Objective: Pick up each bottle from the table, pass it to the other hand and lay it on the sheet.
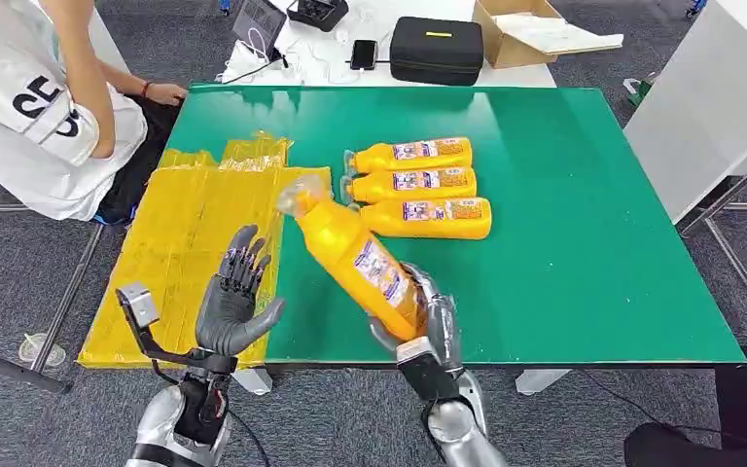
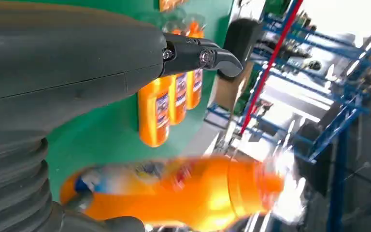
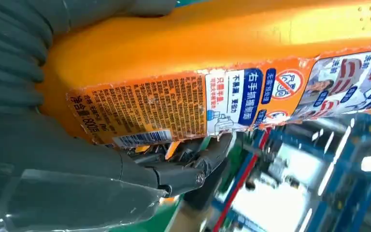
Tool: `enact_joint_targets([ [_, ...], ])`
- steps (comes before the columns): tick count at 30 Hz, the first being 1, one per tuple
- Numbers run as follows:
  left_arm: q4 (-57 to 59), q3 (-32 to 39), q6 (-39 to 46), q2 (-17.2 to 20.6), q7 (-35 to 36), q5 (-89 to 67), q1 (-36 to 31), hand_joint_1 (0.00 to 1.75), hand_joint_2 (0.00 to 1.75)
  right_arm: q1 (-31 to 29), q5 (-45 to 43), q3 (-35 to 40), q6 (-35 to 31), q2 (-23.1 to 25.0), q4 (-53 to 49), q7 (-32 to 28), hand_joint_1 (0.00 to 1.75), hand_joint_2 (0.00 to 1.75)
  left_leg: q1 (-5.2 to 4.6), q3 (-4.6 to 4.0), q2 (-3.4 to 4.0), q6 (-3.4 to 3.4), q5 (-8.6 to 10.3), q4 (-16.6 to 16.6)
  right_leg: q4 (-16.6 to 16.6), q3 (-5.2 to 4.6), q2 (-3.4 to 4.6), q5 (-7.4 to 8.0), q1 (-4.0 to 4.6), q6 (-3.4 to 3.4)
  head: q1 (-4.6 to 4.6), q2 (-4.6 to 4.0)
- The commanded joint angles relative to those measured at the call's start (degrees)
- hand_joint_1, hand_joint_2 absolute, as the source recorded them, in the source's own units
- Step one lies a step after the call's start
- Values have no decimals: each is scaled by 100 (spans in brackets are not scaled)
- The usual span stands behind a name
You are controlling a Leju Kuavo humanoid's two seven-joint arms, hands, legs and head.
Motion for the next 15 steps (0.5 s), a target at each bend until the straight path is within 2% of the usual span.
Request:
enact_joint_targets([
  [1, 733, -270, -39, 206, 62, -67, -336, 0, 175, -559, 139, 757, -195, 128, 1346, -18, 175, 175, 4, 32, 10, 1, -5, -8, -9, 29, 0, -3, 8, -13, -4, -2],
  [5, 941, -331, -106, 189, 142, -24, -434, 0, 175, -720, 272, 993, -234, 294, 1801, -18, 175, 175, 4, 37, 14, 3, -8, -9, -13, 34, 3, -4, 8, -12, 0, -2],
  [15, 1191, -365, -928, 204, 518, 961, -490, 0, 175, -900, 368, 1323, -194, 463, 2774, -18, 175, 175, 2, 19, 1, 2, -2, -6, -8, 17, -5, -3, 4, -6, -2, -2],
])
